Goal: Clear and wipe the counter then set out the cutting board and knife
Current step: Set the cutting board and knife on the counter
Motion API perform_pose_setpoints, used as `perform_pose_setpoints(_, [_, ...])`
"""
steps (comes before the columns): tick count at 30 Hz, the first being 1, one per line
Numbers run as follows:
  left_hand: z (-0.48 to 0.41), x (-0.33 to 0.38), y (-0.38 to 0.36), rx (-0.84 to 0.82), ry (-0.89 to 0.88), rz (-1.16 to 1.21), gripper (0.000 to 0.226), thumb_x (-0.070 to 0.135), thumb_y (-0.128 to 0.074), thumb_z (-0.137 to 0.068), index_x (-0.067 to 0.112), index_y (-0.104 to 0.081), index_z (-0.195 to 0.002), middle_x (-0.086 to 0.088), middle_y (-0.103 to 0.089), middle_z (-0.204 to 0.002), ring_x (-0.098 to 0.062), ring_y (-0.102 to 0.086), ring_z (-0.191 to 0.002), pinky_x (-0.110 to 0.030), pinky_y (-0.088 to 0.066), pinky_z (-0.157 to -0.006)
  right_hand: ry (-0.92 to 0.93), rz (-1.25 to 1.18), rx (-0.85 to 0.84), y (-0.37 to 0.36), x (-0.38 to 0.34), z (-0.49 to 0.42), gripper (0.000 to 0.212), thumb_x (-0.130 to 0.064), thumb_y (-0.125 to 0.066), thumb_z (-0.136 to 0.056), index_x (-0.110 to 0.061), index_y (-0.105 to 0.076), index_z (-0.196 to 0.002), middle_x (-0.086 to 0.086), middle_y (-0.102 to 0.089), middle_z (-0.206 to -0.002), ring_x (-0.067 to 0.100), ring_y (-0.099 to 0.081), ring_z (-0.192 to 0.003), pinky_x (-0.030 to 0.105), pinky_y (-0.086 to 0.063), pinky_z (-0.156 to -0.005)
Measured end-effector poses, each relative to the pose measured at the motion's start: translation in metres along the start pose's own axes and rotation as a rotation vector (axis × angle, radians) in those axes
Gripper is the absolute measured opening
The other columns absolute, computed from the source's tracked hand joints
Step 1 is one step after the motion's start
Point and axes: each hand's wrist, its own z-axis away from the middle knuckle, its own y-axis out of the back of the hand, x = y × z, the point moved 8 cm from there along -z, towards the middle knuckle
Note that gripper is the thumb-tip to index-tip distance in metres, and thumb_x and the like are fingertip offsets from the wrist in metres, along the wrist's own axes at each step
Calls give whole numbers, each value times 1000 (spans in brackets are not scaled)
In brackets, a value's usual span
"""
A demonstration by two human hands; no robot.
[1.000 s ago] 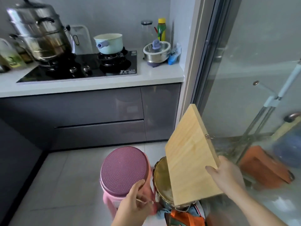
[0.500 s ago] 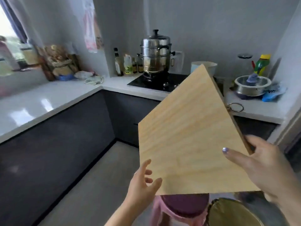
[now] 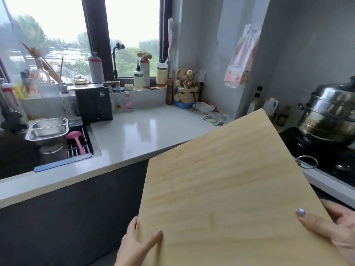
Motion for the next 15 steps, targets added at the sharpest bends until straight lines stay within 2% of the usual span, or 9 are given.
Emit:
perform_pose_setpoints(1, [-17,1,10,19,19,38,128,66,-62,-26,21,-24,-140,-3,-41,-141,-23,-40,-126,-35,-35,-99,3,-9,-66,-11,5,-25,36,-43,-75,-70,-24,-69,-100,-3,-76,-97,10,-72,-85,27,-59,-73])
perform_pose_setpoints(2, [-34,2,17,27,35,73,128,65,-64,-26,19,-27,-139,-4,-43,-141,-23,-44,-122,-34,-37,-96,0,-17,-103,-23,6,-48,31,-38,-69,-79,-16,-67,-100,4,-74,-107,13,-69,-92,35,-57,-84])
perform_pose_setpoints(3, [-51,4,21,33,40,94,125,62,-68,-27,17,-32,-137,-4,-46,-138,-24,-48,-119,-34,-38,-96,-11,-43,-107,-32,7,-72,30,-38,-68,-79,-12,-68,-95,8,-73,-107,14,-68,-92,40,-55,-88])
perform_pose_setpoints(4, [-69,7,25,48,31,101,118,60,-71,-28,16,-39,-132,-5,-52,-133,-23,-53,-114,-34,-41,-95,6,-57,-123,-43,1,-92,36,-43,-75,-71,-16,-70,-95,6,-75,-100,15,-71,-87,42,-57,-80])
perform_pose_setpoints(6, [-103,18,32,115,26,86,96,58,-74,-26,19,-55,-112,-2,-64,-113,-16,-61,-95,-31,-46,-81,39,-12,-177,-76,-21,-132,55,-51,-85,-51,-26,-71,-98,0,-78,-86,19,-74,-77,46,-59,-58])
perform_pose_setpoints(8, [-133,31,39,200,38,90,87,61,-72,-23,23,-57,-100,4,-66,-99,-10,-60,-84,-28,-42,-70,29,-25,-231,-100,-31,-172,56,-41,-90,-41,-22,-73,-92,3,-77,-77,23,-74,-70,35,-58,-50])
perform_pose_setpoints(9, [-147,35,42,254,46,71,90,62,-72,-25,23,-55,-104,6,-63,-98,-12,-58,-85,-29,-42,-72,23,-55,-265,-117,-36,-196,52,-35,-89,-39,-19,-74,-87,7,-77,-74,26,-73,-66,31,-57,-49])
perform_pose_setpoints(12, [-186,50,55,397,112,-95,109,68,-68,-33,21,-41,-128,0,-57,-117,-23,-54,-107,-39,-38,-92,-10,-119,-325,-161,-48,-261,27,-25,-81,-49,-14,-76,-73,13,-75,-67,27,-71,-57,28,-54,-44])
perform_pose_setpoints(15, [-224,70,70,504,142,-199,119,75,-64,-30,20,-37,-132,-4,-54,-132,-25,-52,-117,-41,-37,-97,-49,-181,-367,-207,-62,-309,10,-12,-75,-61,-3,-73,-65,13,-72,-57,20,-66,-42,21,-47,-34])
